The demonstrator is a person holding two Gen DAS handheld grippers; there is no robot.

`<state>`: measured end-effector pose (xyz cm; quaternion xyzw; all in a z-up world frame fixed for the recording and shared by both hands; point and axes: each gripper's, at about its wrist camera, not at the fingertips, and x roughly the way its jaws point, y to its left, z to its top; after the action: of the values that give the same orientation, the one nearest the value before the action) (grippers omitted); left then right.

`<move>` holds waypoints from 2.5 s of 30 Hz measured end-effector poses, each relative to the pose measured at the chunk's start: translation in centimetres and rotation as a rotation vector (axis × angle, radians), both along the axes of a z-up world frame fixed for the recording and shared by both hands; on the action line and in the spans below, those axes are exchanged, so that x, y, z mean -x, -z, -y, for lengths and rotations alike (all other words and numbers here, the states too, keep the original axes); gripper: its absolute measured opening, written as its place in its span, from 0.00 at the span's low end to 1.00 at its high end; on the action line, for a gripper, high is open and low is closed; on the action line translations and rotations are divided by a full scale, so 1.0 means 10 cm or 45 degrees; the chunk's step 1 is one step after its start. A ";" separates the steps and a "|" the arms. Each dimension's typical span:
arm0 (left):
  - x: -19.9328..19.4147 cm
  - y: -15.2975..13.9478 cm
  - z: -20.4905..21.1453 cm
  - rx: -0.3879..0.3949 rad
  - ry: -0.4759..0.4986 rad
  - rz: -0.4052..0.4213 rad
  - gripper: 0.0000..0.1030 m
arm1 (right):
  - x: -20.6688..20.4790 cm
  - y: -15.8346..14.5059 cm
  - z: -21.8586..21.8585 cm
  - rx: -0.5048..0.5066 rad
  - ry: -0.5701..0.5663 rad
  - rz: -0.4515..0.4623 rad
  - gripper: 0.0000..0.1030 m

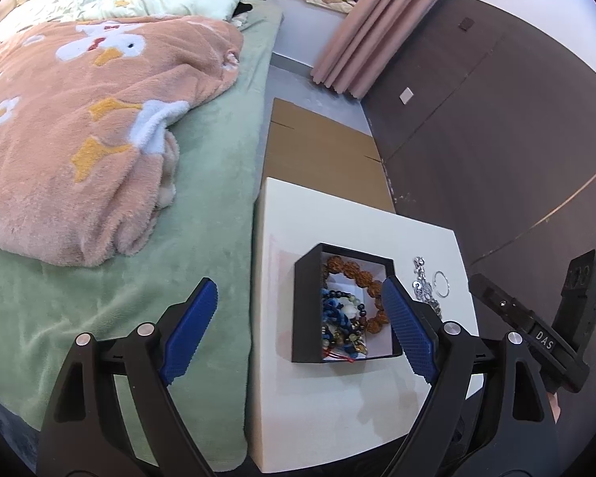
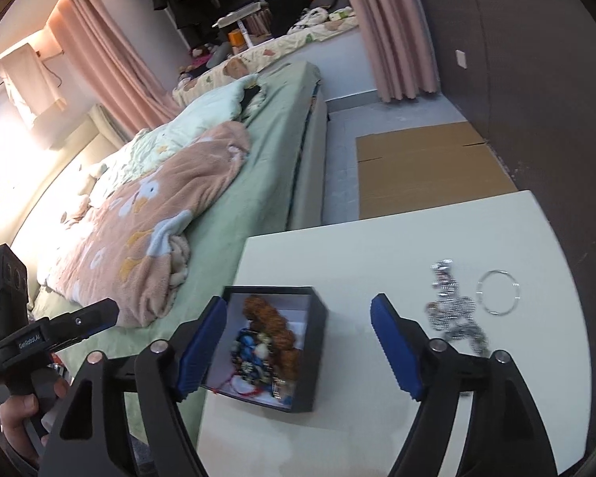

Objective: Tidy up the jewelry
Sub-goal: 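Move both tools toward the silver chain necklace and dark bead bracelet, then grasp the dark bead bracelet with the left tool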

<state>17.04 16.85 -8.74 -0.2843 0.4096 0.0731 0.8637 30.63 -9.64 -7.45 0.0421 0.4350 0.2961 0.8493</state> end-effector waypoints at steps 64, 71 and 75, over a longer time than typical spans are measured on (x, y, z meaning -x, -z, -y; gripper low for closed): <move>-1.56 0.98 2.33 -0.261 0.529 -0.372 0.10 | -0.42 0.84 2.09 -0.051 0.561 -0.249 0.91; -1.51 0.69 2.15 -0.155 0.512 -0.285 0.10 | -0.54 0.89 2.03 -0.081 0.526 -0.286 0.79; -1.47 0.51 2.07 -0.141 0.514 -0.235 0.10 | -0.62 0.91 1.94 -0.077 0.507 -0.297 0.72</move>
<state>31.71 -3.82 -13.80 -0.1408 0.5308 -0.0532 0.8340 36.86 -29.05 -16.55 0.1865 0.5041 0.1287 0.8334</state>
